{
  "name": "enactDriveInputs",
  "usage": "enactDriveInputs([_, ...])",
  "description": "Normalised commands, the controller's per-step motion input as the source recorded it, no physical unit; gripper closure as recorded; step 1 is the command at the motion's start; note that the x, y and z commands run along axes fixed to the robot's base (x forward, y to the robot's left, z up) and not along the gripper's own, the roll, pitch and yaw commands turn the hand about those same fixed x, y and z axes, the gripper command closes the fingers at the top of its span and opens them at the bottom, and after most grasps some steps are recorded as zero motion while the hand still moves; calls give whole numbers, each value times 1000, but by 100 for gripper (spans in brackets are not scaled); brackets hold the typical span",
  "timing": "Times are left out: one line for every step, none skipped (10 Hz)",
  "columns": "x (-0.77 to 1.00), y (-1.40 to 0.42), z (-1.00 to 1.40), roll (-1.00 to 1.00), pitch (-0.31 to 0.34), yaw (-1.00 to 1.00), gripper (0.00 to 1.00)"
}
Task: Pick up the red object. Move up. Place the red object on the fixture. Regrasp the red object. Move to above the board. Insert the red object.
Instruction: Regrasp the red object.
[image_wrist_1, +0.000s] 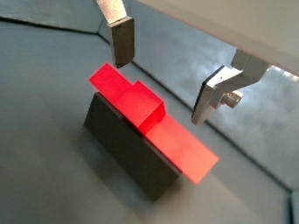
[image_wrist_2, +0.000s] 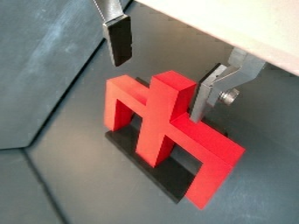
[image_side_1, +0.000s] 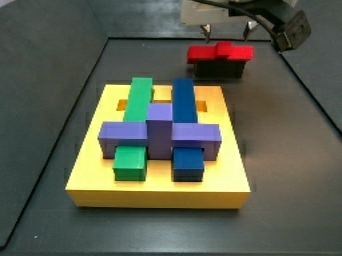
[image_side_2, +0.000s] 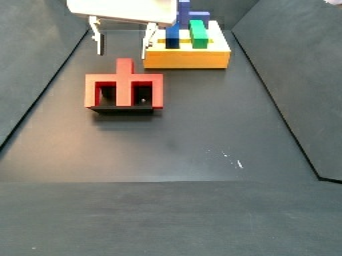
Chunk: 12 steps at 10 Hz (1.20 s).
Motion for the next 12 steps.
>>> enactDriveInputs([0, -211, -14, 1000, -80, 183, 0])
enactDriveInputs([-131, -191, 0, 1000, -151, 86, 0])
enactDriveInputs([0, 0, -34, 9, 0, 43, 0])
enactDriveInputs([0, 14, -377, 229, 0, 0, 0])
enactDriveInputs([203, 80, -677, 231, 66, 0, 0])
enactDriveInputs([206, 51, -514, 126, 9, 34, 0])
enactDriveInputs([71, 0, -303, 94, 0, 63, 0])
enactDriveInputs([163, 0, -277, 123, 0, 74, 0])
enactDriveInputs([154, 94, -183, 151, 51, 26, 0])
enactDriveInputs([109, 163, 0, 160, 200, 0, 0])
enactDriveInputs([71, 174, 0, 171, 249, 0, 0])
enactDriveInputs([0, 14, -89, 97, 49, 6, 0])
